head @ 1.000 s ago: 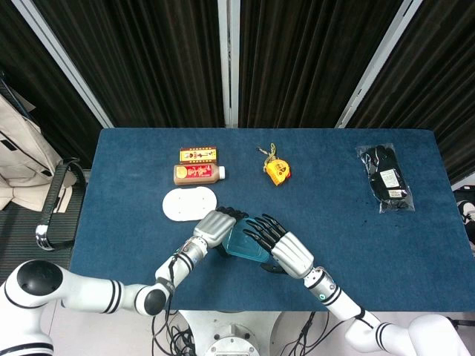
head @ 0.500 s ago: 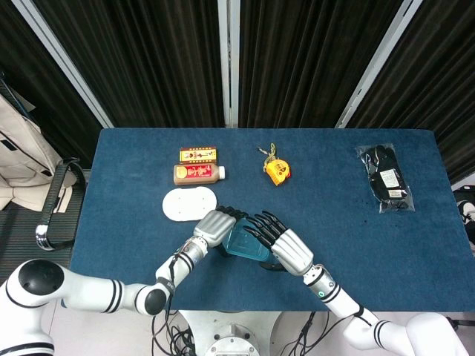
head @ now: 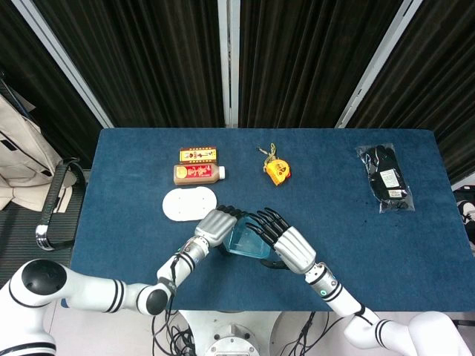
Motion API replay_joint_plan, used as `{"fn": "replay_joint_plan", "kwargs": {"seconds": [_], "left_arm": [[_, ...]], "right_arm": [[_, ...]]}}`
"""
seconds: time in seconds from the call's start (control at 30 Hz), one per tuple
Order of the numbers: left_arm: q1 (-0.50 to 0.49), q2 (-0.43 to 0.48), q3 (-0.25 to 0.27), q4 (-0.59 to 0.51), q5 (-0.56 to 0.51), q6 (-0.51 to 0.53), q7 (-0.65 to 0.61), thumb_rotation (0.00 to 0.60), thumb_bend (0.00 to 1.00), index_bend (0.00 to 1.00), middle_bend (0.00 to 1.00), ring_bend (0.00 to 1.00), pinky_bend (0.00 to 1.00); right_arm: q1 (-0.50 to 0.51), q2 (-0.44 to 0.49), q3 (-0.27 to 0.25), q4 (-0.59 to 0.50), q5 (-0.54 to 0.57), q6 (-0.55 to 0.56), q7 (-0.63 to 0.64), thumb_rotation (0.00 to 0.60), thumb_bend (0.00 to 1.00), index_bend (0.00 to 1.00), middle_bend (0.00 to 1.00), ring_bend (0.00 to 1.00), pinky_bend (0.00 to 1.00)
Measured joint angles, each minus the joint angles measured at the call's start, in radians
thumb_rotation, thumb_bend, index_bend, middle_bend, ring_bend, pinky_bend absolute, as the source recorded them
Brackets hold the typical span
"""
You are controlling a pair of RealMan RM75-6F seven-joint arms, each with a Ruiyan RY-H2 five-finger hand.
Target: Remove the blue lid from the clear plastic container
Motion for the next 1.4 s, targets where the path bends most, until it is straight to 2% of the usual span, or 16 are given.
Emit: {"fn": "replay_joint_plan", "kwargs": {"seconds": [0.6, 0.8, 0.87, 0.97, 1.03, 1.13, 1.23, 1.4], "left_arm": [[0.000, -0.012, 0.005, 0.009, 0.009, 0.017, 0.019, 0.600, 0.00, 0.16, 0.18, 0.11, 0.12], [0.002, -0.013, 0.002, 0.004, 0.011, 0.021, 0.019, 0.600, 0.00, 0.16, 0.18, 0.11, 0.12], [0.004, -0.011, 0.000, 0.000, 0.016, 0.022, 0.017, 0.600, 0.00, 0.15, 0.17, 0.11, 0.11], [0.007, -0.007, -0.003, -0.008, 0.027, 0.023, 0.009, 0.600, 0.00, 0.12, 0.16, 0.11, 0.11], [0.009, -0.003, -0.005, -0.013, 0.031, 0.019, 0.004, 0.600, 0.00, 0.12, 0.16, 0.11, 0.11], [0.012, 0.002, -0.006, -0.020, 0.038, 0.015, -0.004, 0.600, 0.00, 0.11, 0.15, 0.11, 0.11], [0.015, 0.005, -0.006, -0.025, 0.046, 0.016, -0.007, 0.600, 0.00, 0.11, 0.15, 0.11, 0.11], [0.019, 0.009, -0.003, -0.031, 0.059, 0.021, -0.008, 0.600, 0.00, 0.11, 0.15, 0.11, 0.11]], "right_arm": [[0.001, 0.010, 0.009, -0.021, 0.001, 0.034, 0.002, 0.600, 0.07, 0.00, 0.00, 0.00, 0.00], [0.001, 0.009, 0.014, -0.020, -0.001, 0.049, -0.008, 0.600, 0.10, 0.00, 0.00, 0.00, 0.00], [0.000, 0.009, 0.013, -0.018, -0.001, 0.047, -0.013, 0.600, 0.14, 0.04, 0.01, 0.00, 0.00], [0.000, 0.008, 0.011, -0.013, 0.001, 0.042, -0.024, 0.600, 0.24, 0.16, 0.08, 0.00, 0.00], [0.000, 0.006, 0.012, -0.008, 0.003, 0.040, -0.034, 0.600, 0.31, 0.29, 0.12, 0.00, 0.00], [-0.001, 0.000, 0.016, 0.001, 0.004, 0.045, -0.041, 0.600, 0.37, 0.38, 0.17, 0.00, 0.00], [0.000, -0.007, 0.022, 0.010, 0.006, 0.055, -0.040, 0.600, 0.41, 0.43, 0.19, 0.00, 0.00], [0.001, -0.011, 0.029, 0.015, 0.009, 0.066, -0.033, 0.600, 0.43, 0.44, 0.20, 0.00, 0.00]]}}
